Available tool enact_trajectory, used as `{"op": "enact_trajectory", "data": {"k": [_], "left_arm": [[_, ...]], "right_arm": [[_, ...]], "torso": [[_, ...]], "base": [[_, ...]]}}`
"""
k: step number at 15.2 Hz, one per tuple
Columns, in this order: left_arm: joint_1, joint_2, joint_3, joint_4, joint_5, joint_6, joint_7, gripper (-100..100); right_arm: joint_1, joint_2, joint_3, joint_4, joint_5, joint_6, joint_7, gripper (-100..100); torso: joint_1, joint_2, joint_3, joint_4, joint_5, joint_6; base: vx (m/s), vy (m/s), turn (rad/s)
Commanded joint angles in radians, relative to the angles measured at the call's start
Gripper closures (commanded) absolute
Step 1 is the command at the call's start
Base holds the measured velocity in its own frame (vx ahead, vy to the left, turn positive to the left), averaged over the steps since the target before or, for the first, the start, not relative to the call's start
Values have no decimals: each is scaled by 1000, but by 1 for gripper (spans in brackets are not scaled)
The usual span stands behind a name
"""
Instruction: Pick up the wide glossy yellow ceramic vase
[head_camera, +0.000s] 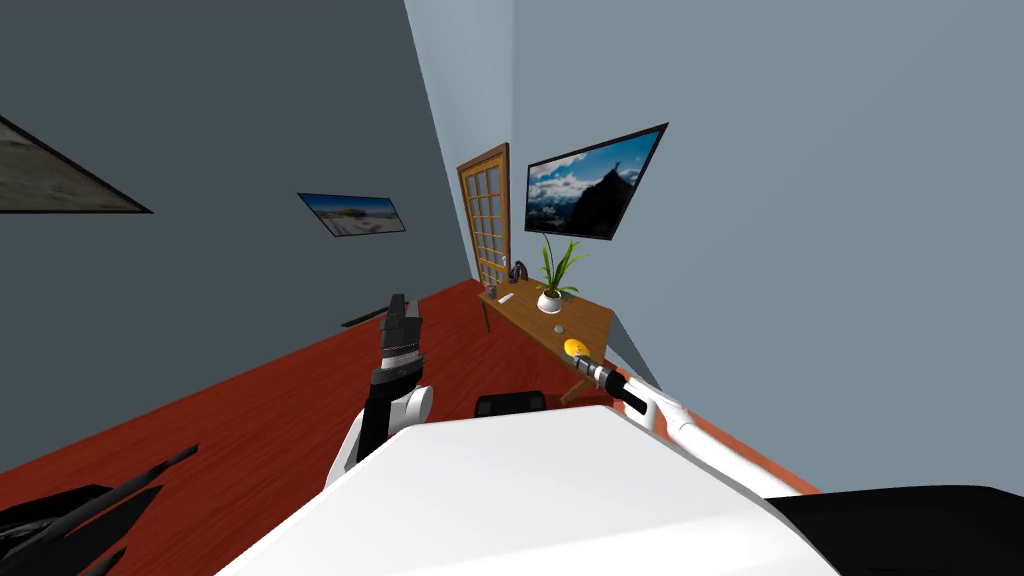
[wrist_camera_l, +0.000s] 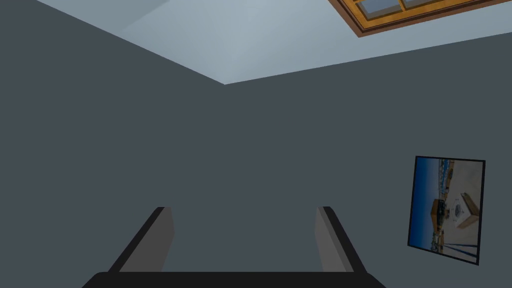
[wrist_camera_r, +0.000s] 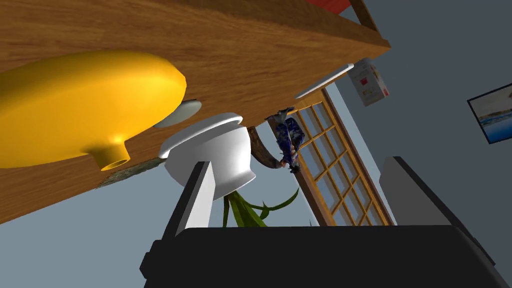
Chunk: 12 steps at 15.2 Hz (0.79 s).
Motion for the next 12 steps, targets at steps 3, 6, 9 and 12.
{"op": "enact_trajectory", "data": {"k": [3, 6, 9, 12], "left_arm": [[0, 0, 0, 0, 0, 0, 0, 0], [0, 0, 0, 0, 0, 0, 0, 0], [0, 0, 0, 0, 0, 0, 0, 0], [0, 0, 0, 0, 0, 0, 0, 0]], "right_arm": [[-18, -41, 21, 73, 16, 11, 4, -100], [-39, -82, 46, 141, 35, 27, 8, -100], [-48, -101, 57, 177, 44, 34, 10, -100], [-73, -148, 87, 261, 66, 53, 15, -100]], "torso": [[0, 0, 0, 0, 0, 0], [0, 0, 0, 0, 0, 0], [0, 0, 0, 0, 0, 0], [0, 0, 0, 0, 0, 0]], "base": [[15, 35, 136], [20, 37, 119], [17, 34, 97], [19, 39, 162]]}}
